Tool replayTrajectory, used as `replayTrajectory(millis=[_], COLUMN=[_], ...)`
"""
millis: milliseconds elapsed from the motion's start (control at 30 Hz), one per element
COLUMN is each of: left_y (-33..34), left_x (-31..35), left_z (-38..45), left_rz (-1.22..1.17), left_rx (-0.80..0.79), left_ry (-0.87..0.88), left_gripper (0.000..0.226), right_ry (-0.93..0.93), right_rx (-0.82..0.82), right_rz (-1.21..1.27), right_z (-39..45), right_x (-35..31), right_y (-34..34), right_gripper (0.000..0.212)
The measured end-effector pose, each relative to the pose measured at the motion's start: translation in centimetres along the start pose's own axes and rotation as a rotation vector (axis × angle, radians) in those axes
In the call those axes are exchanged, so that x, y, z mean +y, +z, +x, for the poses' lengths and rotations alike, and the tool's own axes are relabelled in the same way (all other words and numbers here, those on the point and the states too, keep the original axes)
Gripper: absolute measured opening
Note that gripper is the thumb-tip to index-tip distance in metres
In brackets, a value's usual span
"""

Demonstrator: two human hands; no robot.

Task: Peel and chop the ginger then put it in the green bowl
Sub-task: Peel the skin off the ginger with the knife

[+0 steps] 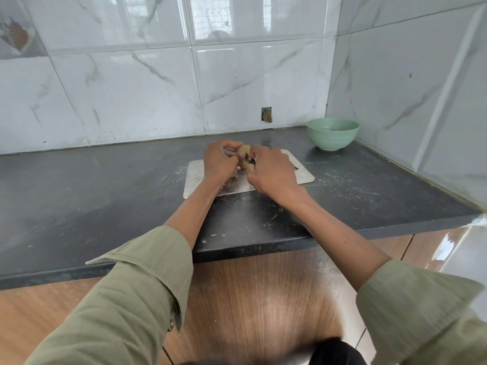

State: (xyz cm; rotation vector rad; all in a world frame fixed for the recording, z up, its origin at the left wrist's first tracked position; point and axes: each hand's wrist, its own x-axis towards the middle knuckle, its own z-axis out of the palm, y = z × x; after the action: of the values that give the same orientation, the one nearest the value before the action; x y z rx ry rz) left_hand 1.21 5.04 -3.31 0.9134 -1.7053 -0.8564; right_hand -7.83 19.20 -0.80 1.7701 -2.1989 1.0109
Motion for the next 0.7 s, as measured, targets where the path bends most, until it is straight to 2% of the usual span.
replayTrajectory(millis=[200, 467, 700], left_y=[0.0, 0.1, 0.1], left_x=[-0.3, -0.2, 0.0], left_z=[0.2, 0.2, 0.1], left_rz=[-0.01, 0.048, 0.088], left_rx=[-0.002, 0.008, 0.017], left_ry=[0.023, 0.053, 0.071], left_gripper=[0.019, 0.025, 0.026], right_ry=[-0.028, -0.042, -0.044], right_rx=[0.015, -0.029, -0.024], right_rz=[-0.107, -0.086, -0.109], right_z=[-0.6, -0.1, -1.4], right_x=[0.7, -0.4, 1.3], right_y=[0.1, -0.2, 0.5], right_gripper=[0.021, 0.023, 0.02])
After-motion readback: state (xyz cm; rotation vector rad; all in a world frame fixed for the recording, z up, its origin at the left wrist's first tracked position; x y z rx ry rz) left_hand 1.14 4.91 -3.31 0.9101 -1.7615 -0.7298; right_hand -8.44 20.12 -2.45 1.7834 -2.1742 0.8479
